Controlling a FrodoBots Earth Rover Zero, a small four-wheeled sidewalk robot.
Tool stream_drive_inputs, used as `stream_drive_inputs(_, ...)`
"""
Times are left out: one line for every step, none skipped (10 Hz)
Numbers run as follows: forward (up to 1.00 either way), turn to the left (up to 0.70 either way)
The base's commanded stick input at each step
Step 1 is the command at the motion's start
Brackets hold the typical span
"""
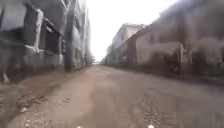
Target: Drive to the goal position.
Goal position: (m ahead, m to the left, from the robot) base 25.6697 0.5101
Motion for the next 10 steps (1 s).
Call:
stream_drive_inputs(1.00,0.00)
stream_drive_inputs(1.00,0.00)
stream_drive_inputs(1.00,0.00)
stream_drive_inputs(1.00,0.00)
stream_drive_inputs(1.00,0.00)
stream_drive_inputs(1.00,0.00)
stream_drive_inputs(1.00,0.00)
stream_drive_inputs(1.00,0.00)
stream_drive_inputs(1.00,0.00)
stream_drive_inputs(1.00,0.00)
